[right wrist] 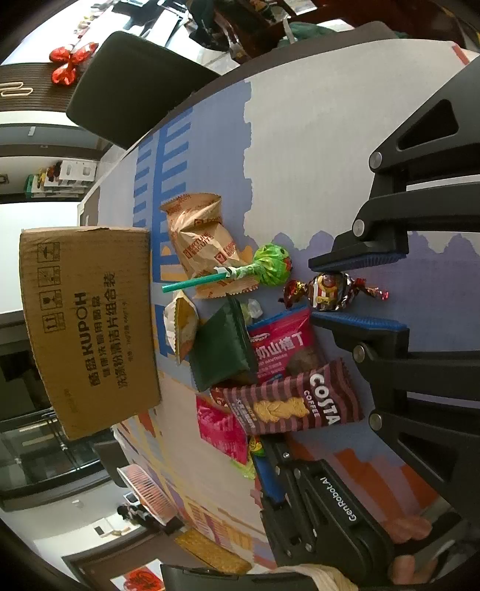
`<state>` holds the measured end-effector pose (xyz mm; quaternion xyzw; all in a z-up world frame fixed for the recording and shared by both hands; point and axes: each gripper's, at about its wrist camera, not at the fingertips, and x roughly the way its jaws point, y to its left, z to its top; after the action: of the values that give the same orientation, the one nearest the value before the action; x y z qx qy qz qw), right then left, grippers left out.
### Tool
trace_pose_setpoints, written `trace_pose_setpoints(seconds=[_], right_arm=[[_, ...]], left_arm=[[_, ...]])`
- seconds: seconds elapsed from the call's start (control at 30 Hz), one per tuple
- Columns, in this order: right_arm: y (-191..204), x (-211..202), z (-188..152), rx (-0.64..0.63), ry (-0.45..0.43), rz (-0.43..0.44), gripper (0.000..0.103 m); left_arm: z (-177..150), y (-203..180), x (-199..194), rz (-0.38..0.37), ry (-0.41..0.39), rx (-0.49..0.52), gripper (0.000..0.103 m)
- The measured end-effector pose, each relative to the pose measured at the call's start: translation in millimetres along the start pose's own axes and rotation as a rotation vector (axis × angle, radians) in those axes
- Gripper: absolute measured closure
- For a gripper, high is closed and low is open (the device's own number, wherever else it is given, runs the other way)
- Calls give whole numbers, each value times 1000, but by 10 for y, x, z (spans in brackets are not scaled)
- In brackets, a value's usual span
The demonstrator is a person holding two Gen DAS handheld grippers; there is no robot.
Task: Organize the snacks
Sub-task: 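Reach the right tool to the wrapped candy and close on it while the left tool grasps the green lollipop, then carry the candy in the right tool and the lollipop in the left tool over the box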
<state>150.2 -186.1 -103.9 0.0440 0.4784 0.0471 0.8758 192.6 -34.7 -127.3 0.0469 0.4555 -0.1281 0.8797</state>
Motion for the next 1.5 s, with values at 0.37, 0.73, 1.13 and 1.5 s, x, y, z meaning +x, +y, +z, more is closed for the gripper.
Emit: trace_pose_setpoints(seconds=[0.37, 0.73, 1.13, 1.5], right_arm=[[5, -117, 4, -3, -31, 13, 81], [72, -461, 30, -35, -121, 28, 81], [160, -826, 201, -73, -237, 40, 81], [238, -1050, 410, -100, -334, 35, 81]], left_arm=[[-11, -20, -193, 7, -27, -17, 78], [7, -40, -643, 17, -115, -33, 78], [181, -76, -1054, 20, -223, -31, 78], [401, -63, -1274, 23, -310, -25, 78]])
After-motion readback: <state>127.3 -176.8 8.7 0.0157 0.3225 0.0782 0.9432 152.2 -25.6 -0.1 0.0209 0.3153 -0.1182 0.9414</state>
